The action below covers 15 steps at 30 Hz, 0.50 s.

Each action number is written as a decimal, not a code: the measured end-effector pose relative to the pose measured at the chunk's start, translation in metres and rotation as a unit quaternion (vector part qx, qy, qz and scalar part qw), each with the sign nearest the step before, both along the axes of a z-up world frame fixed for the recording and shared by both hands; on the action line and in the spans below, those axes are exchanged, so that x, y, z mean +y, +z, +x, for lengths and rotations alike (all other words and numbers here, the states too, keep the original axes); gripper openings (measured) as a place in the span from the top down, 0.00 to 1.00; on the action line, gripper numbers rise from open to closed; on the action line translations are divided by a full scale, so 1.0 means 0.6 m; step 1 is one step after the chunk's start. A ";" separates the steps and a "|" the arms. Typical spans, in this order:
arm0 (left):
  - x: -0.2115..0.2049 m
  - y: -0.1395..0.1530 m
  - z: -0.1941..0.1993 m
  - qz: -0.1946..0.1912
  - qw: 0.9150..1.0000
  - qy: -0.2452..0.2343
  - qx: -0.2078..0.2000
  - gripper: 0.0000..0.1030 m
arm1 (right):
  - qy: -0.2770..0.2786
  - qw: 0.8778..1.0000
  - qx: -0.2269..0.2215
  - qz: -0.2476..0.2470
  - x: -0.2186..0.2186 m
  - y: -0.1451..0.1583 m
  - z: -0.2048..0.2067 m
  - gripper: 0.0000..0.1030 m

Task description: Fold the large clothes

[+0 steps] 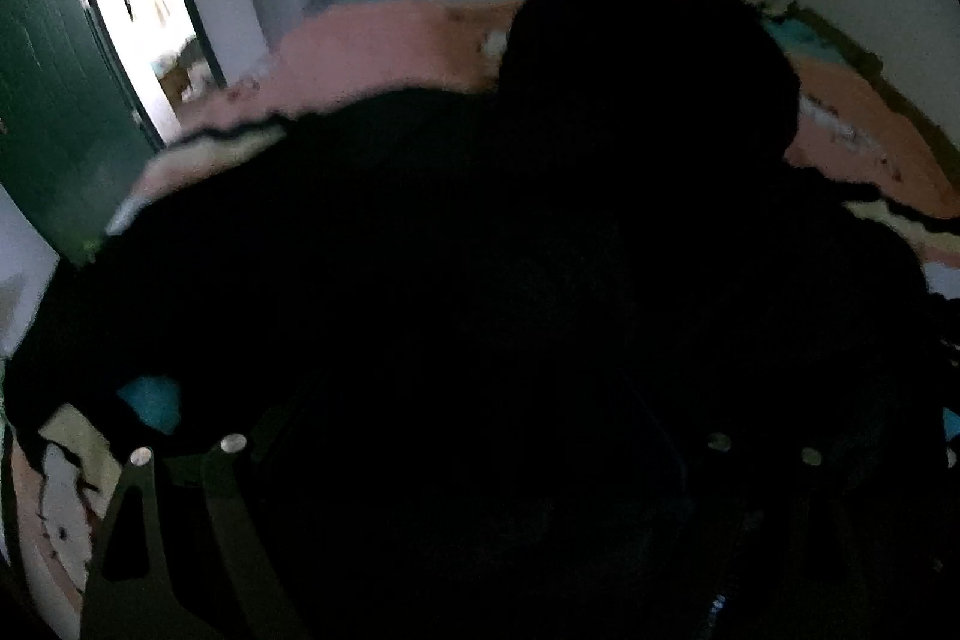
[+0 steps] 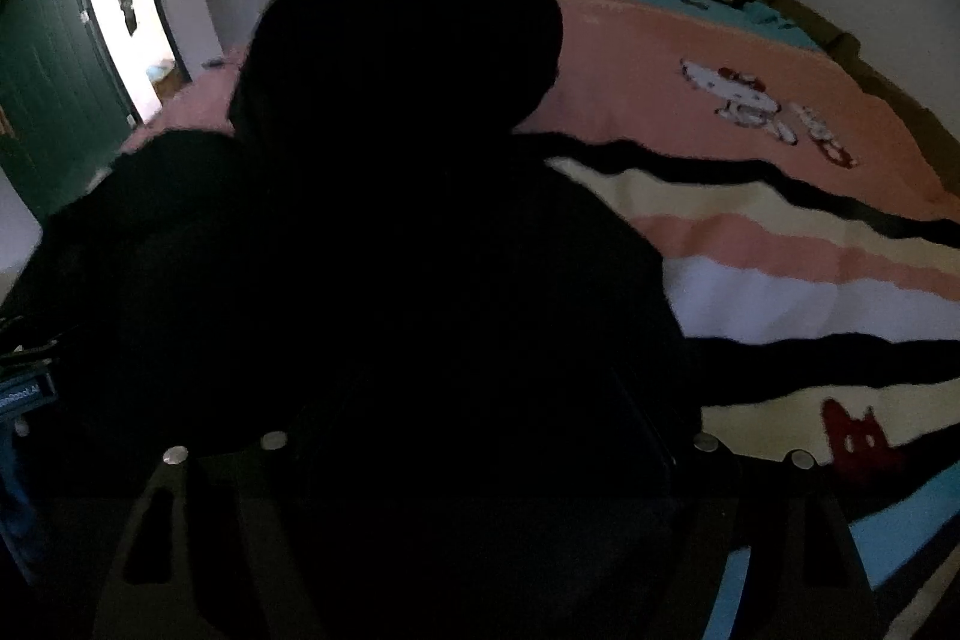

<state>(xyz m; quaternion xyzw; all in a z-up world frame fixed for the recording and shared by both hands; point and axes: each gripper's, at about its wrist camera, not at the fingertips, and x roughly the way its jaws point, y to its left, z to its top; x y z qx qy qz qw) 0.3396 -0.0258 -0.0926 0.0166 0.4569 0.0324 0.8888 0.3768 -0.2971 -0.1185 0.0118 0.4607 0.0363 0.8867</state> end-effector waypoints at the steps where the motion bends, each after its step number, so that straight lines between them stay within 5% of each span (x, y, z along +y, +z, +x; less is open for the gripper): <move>1: 0.000 0.004 -0.003 0.007 1.000 0.001 -0.004 0.12 | 0.000 1.000 -0.009 0.004 0.001 0.011 -0.008 0.25; 3: 0.000 -0.011 0.003 0.022 1.000 0.007 0.020 0.12 | 0.000 1.000 -0.018 0.007 0.004 0.022 -0.023 0.25; 5: 0.007 -0.028 0.005 -0.003 0.999 0.000 0.052 0.12 | 0.003 1.000 0.002 -0.002 0.014 0.010 -0.024 0.25; 9: 0.039 0.028 -0.034 -0.014 1.000 0.016 0.002 0.12 | 0.001 1.000 0.020 -0.014 0.027 0.011 -0.039 0.25; 15: 0.085 0.133 -0.136 -0.015 0.998 0.021 -0.065 0.12 | -0.005 0.999 -0.023 0.021 0.044 0.098 -0.120 0.16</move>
